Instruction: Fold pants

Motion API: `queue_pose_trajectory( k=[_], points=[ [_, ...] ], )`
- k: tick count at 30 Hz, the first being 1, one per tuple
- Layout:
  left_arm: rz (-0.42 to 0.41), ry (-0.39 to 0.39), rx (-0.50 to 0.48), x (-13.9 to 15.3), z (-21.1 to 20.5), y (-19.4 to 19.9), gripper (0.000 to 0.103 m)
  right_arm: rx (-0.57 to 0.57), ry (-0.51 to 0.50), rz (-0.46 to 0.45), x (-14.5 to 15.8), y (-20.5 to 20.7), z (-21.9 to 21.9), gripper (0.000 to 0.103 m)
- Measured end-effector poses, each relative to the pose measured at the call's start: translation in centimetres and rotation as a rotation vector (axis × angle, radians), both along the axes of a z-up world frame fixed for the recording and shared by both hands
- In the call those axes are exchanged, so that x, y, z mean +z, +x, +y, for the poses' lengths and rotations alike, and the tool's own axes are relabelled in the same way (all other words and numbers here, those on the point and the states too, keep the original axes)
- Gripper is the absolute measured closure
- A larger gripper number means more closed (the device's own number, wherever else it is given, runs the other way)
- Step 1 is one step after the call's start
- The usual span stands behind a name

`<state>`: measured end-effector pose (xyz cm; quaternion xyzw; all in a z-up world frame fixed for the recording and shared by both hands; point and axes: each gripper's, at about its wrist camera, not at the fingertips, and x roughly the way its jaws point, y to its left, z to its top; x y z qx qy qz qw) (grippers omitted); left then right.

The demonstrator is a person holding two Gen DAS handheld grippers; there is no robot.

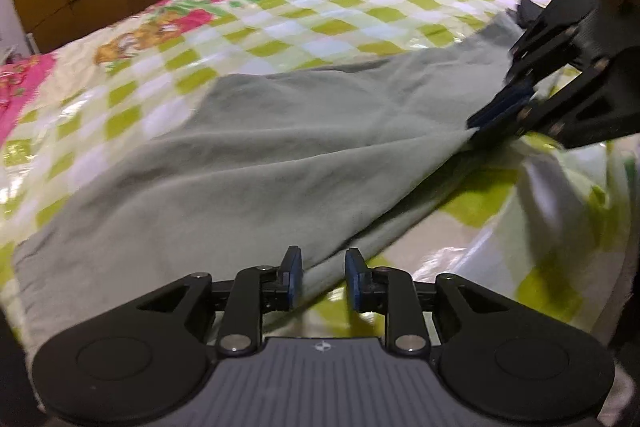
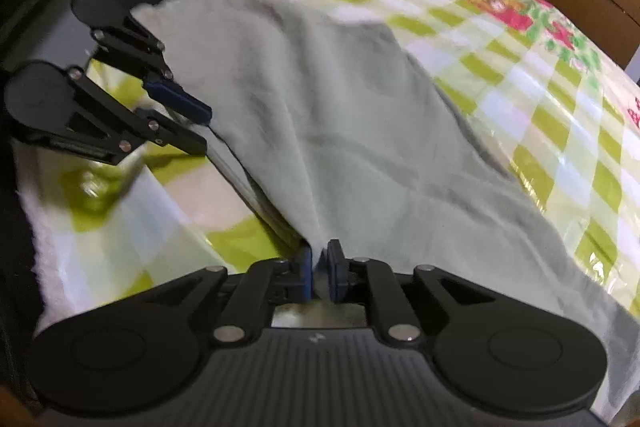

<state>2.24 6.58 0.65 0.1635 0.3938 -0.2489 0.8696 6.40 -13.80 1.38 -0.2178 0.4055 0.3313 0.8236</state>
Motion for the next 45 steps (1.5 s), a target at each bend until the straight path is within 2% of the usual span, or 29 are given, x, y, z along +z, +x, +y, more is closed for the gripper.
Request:
queue_pose_trajectory(
  k=[4,7,13,17,22,26,27,29,30,34,36,38,39,41,43,45],
  points=[
    [-0.041,0.051,0.035,0.5,2.2,-0.3,0.064,0.077,-0.006,-0.088,0.7,-0.5,2.6,0.086],
    [-0.064,0.101,0.088,0.3,4.7,-0.6,0.061,0.145,-0.021,-0.078,-0.4,-0.4,5.8,0.086],
    [-0.065,0.189,0.190,-1.2,9.2,-0.7,0.060,0.258,-0.062,-0.103,-3.0,0.2,11.1,0.086],
    [-0.089,0.163,0.210,-1.3,10.2,-0.6,0.056,0.294,-0.094,-0.121,-4.2,0.8,13.2,0.082],
    [-0.136,0.127,0.251,-1.0,11.2,-0.2,0.056,0.303,-0.112,-0.126,-4.5,1.2,14.8,0.081],
    [-0.176,0.146,0.271,-0.8,11.8,-0.2,0.070,0.323,-0.132,-0.125,-5.0,1.2,15.6,0.082],
    [-0.179,0.138,0.272,-0.6,11.9,-0.1,0.071,0.319,-0.133,-0.122,-5.0,1.3,15.7,0.084],
    [-0.198,0.138,0.271,-0.2,12.1,-0.2,0.073,0.300,-0.116,-0.092,-4.5,1.6,15.7,0.100],
    [-0.213,0.141,0.274,0.1,12.2,-0.3,0.074,0.286,-0.102,-0.077,-4.1,1.8,15.7,0.103],
    [-0.242,0.121,0.301,0.9,13.0,-0.6,0.077,0.259,-0.029,-0.040,-1.9,1.2,15.7,0.103],
    [-0.233,0.151,0.303,0.3,13.2,-0.8,0.076,0.264,0.002,-0.021,-1.3,0.4,16.0,0.103],
    [-0.200,0.172,0.313,-0.8,13.4,-0.7,0.072,0.268,0.006,-0.014,-1.9,0.0,16.5,0.101],
    [-0.175,0.176,0.318,-1.3,13.5,-0.7,0.072,0.273,-0.008,-0.004,-2.7,0.1,16.8,0.095],
    [-0.171,0.187,0.326,-1.4,13.5,-1.1,0.072,0.258,-0.026,0.034,-4.0,0.5,17.3,0.094],
    [-0.174,0.186,0.334,-0.9,13.4,-1.7,0.071,0.233,0.020,0.061,-3.5,0.8,16.8,0.095],
    [-0.185,0.189,0.343,0.0,13.2,-2.0,0.071,0.202,0.081,0.065,-1.9,1.2,15.5,0.091]
  ],
)
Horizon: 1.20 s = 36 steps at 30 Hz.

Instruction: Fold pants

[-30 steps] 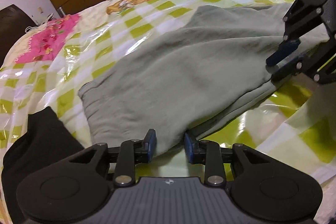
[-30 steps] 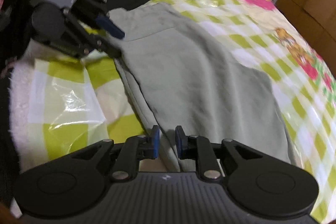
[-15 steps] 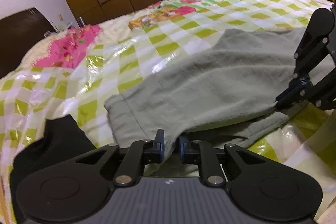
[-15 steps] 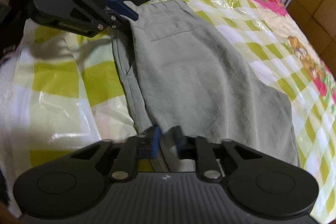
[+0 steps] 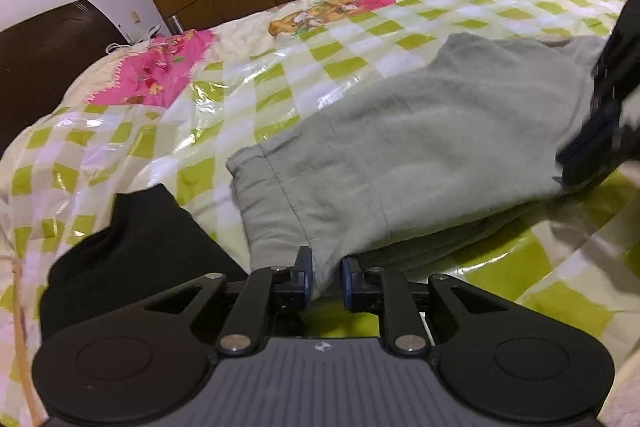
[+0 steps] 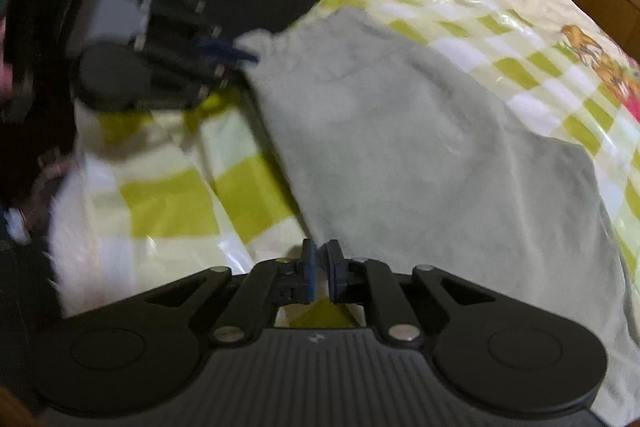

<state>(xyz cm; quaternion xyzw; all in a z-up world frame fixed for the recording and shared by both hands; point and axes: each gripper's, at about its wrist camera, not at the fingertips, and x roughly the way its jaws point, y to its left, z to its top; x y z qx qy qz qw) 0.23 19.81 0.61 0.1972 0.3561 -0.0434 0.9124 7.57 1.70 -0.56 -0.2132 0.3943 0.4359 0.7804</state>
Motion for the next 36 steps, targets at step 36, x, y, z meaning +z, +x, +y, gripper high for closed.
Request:
queue_pose_trajectory(
  k=[36],
  points=[
    [-0.012,-0.334,-0.256,-2.5,-13.3,9.5,0.063,-0.195,0.218,0.115,0.9,18.8,-10.3,0.073]
  ],
)
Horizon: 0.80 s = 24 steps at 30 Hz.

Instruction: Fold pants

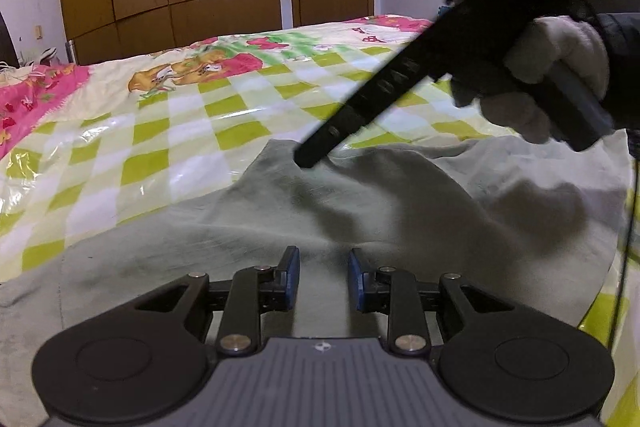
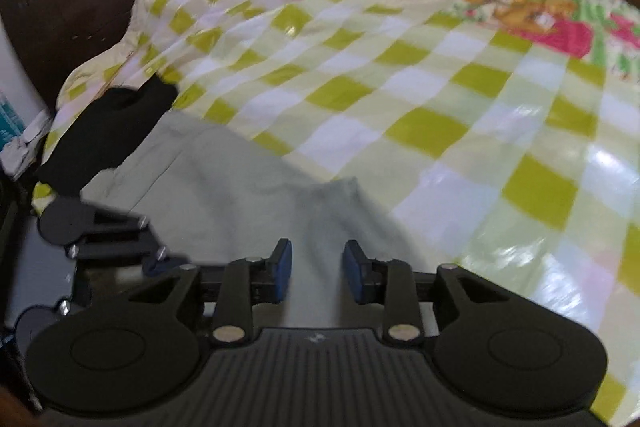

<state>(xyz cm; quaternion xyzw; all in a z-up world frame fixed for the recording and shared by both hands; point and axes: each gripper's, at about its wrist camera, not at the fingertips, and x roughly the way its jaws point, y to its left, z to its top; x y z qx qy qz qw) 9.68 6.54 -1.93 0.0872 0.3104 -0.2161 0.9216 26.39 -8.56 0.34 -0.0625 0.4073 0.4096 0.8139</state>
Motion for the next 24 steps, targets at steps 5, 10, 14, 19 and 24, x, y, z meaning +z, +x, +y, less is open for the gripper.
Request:
queue_pose_trajectory(
  k=[5,10,14,19,24],
  points=[
    [-0.003,-0.014,0.014,0.0,0.2,0.1,0.062,0.007,-0.016,0.014,-0.6,1.9,0.5,0.071],
    [0.001,-0.032,0.019,-0.1,0.4,0.1,0.062,0.106,-0.037,0.052,-0.3,0.6,1.2,0.071],
    [0.003,-0.031,0.019,-0.1,0.1,0.2,0.061,0.111,-0.010,0.126,-1.2,1.7,2.0,0.071],
    [0.026,-0.027,0.020,-0.5,-0.1,0.6,0.060,-0.047,0.094,0.260,-2.8,5.5,1.7,0.095],
    [0.028,0.020,0.018,-1.0,-0.7,0.6,0.059,-0.208,0.175,0.296,-3.2,7.8,-0.9,0.090]
  ],
)
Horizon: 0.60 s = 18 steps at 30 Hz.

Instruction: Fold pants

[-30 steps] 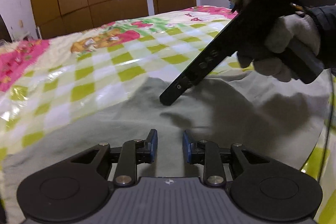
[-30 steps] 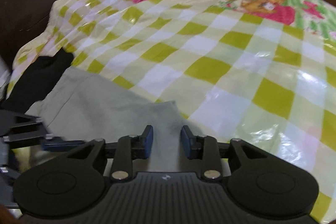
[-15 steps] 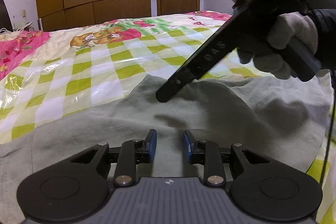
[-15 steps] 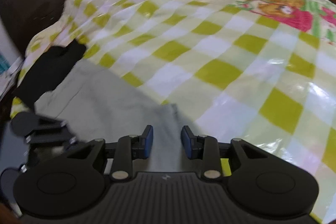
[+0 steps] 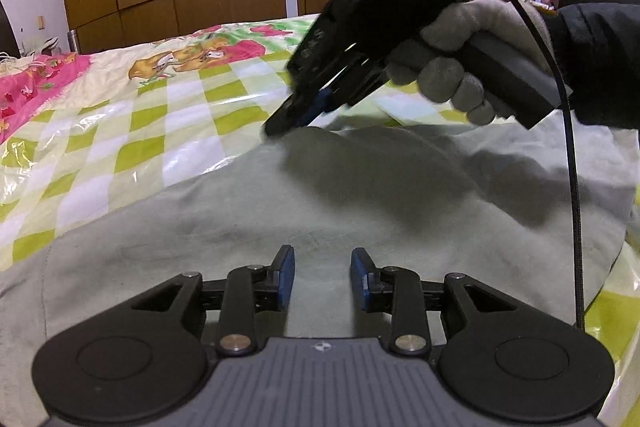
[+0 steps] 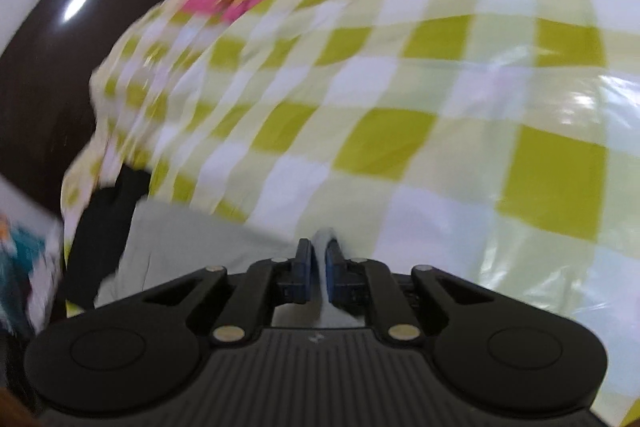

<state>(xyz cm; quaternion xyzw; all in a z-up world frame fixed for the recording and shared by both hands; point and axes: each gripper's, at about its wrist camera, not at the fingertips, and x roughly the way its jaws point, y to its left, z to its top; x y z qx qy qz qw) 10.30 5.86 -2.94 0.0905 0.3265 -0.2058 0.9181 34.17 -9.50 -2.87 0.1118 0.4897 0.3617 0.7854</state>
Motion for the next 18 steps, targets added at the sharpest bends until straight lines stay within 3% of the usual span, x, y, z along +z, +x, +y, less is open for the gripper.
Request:
queue_pose_trajectory(
  k=[4,10,14,18],
  points=[
    [-0.008,0.023,0.008,0.5,-0.7,-0.3,0.059,-0.103,-0.066,-0.105,1.8,-2.0,-3.1,0.090],
    [-0.041,0.021,-0.058,1.8,-3.6,-1.4,0.059,-0.196,-0.116,-0.221,3.7,-11.1,-10.2,0.089],
    [-0.023,0.018,-0.140,1.9,-6.8,-1.5,0.058,-0.295,-0.179,-0.148,2.1,-16.1,-15.5,0.090],
    [0.020,0.088,-0.193,0.7,-10.3,-1.1,0.058,-0.517,-0.254,-0.117,0.6,-18.9,-22.4,0.088]
  ],
)
